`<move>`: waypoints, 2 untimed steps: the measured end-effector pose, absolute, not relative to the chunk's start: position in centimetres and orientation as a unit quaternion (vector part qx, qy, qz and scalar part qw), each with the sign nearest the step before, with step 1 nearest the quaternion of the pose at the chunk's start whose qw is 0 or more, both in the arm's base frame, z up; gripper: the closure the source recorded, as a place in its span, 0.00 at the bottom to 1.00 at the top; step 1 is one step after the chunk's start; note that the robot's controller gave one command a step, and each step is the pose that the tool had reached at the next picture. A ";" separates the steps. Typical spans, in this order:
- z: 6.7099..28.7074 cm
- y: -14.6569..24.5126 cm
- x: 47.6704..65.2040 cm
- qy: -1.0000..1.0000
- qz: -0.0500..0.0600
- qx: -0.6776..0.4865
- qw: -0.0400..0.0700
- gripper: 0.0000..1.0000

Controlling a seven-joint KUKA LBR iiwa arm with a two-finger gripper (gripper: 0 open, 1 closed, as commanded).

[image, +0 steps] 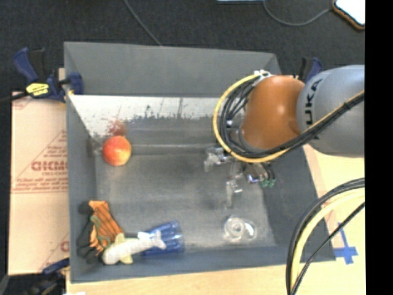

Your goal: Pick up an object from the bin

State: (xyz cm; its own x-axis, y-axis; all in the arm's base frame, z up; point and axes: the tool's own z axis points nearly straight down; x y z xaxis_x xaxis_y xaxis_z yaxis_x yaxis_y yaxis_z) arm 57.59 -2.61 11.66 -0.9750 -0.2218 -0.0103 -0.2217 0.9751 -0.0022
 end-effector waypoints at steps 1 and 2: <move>16.1 -9.3 64.3 0.994 -0.003 -0.108 0.018 0.00; 18.8 -4.6 60.1 0.997 0.003 -0.081 0.005 0.00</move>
Offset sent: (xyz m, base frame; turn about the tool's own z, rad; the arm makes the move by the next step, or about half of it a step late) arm 0.0234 -0.0205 0.0695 0.0621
